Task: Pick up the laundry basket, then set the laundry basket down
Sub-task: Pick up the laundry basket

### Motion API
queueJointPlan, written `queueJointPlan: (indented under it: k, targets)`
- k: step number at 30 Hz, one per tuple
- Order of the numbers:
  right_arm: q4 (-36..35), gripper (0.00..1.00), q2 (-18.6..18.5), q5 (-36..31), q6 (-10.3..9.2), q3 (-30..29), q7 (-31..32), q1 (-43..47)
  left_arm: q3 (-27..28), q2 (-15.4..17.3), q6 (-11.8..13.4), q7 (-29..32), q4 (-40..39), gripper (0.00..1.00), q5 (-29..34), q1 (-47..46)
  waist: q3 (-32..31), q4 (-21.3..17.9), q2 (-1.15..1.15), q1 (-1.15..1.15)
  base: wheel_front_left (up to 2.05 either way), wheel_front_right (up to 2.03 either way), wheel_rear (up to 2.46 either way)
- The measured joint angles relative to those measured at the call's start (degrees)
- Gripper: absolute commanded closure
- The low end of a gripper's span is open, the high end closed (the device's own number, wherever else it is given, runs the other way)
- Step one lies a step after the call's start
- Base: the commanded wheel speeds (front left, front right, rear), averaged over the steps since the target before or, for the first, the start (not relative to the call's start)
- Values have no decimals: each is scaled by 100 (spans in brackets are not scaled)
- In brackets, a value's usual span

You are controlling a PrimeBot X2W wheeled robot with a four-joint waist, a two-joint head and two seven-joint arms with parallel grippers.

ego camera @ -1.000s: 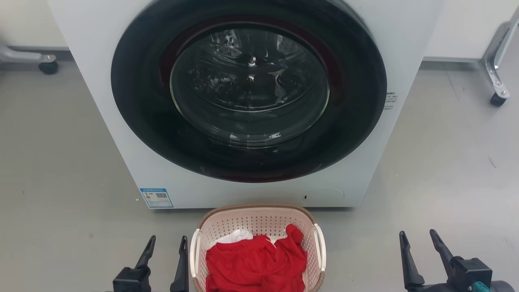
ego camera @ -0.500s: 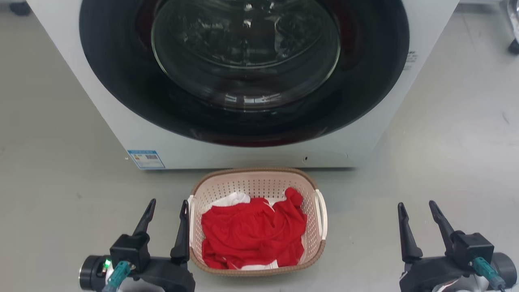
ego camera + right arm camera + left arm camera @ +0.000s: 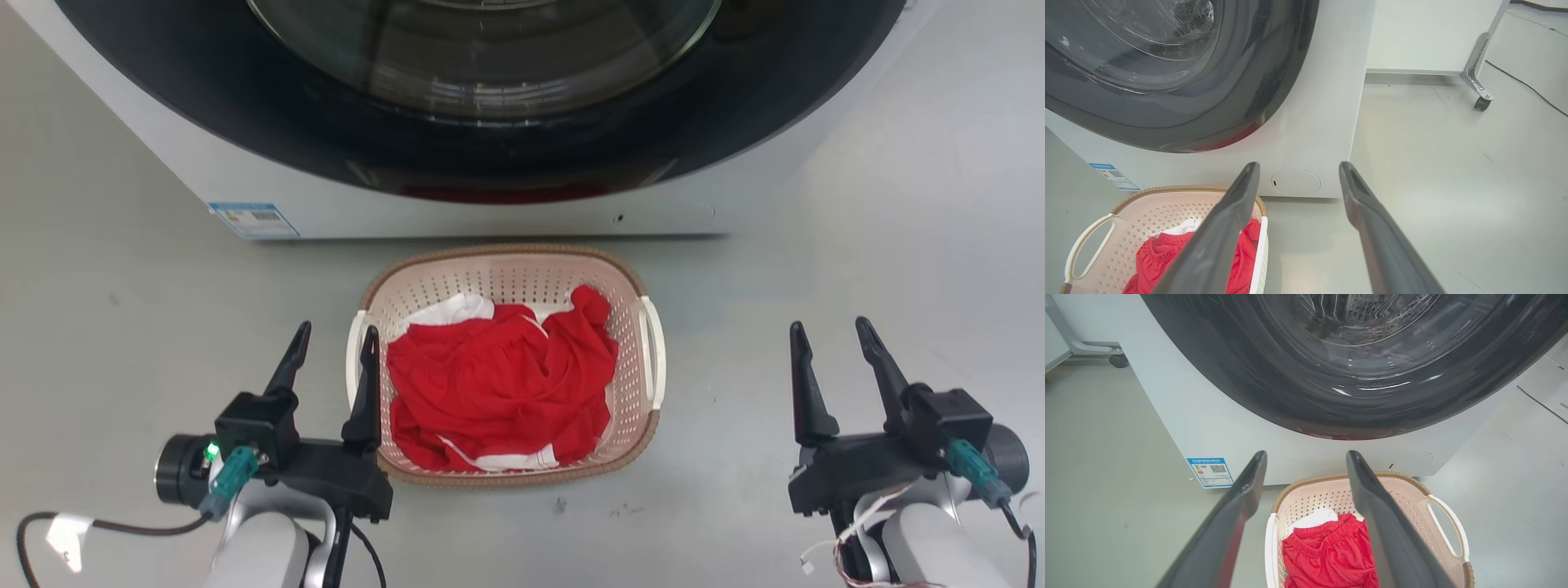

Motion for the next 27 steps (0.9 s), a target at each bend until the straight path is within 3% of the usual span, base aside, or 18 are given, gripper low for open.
queueJointPlan:
  k: [10,27]
  targets:
    - [391,0,175,-21,59,126,167,-664,66,-2,-227,87,682,0,-86,-718,759,-54,0,0,0,0,0]
    - [1622,0,563,-23,355,537,606,-1814,181,-32,-728,1016,2294,0,-542,-1859,1496,-120,0,0,0,0,0]
